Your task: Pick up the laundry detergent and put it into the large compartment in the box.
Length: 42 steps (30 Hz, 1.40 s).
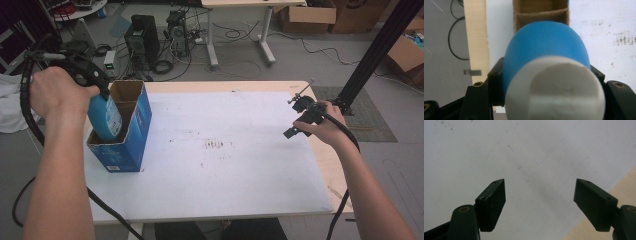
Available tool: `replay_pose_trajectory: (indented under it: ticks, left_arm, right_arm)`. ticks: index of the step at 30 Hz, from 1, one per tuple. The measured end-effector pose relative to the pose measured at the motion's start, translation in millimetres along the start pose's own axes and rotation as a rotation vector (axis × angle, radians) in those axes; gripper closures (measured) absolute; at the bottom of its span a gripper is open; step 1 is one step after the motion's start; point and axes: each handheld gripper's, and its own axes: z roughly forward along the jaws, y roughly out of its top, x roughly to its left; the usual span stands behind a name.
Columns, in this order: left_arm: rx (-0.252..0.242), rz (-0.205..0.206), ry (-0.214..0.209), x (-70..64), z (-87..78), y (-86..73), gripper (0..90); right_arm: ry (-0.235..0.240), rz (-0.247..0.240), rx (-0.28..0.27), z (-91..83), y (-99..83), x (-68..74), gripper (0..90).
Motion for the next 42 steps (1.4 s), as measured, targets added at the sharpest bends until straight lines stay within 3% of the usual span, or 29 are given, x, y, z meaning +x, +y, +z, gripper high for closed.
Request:
replay_pose_trajectory:
  ticks: [7, 20, 29, 42]
  left_arm:
    - [0.028, -0.008, -0.024, 6.1, 32.6, -1.7, 38.1]
    - [0.092, 0.005, -0.038, -0.8, 91.1, -3.5, 38.1]
    - [0.114, 0.014, -0.023, -3.5, 113.4, -6.1, 38.1]
    - [0.135, 0.022, -0.01, -5.5, 126.6, -9.4, 38.1]
  right_arm:
    - [0.009, 0.004, -0.004, 0.8, -1.0, 0.4, 25.5]
    - [0.006, 0.001, 0.008, 6.2, -2.0, -0.9, 25.5]
    - [0.0, 0.002, 0.013, 6.9, -0.8, -1.1, 25.5]
    - [0.0, -0.005, 0.017, 9.5, -0.3, 0.7, 25.5]
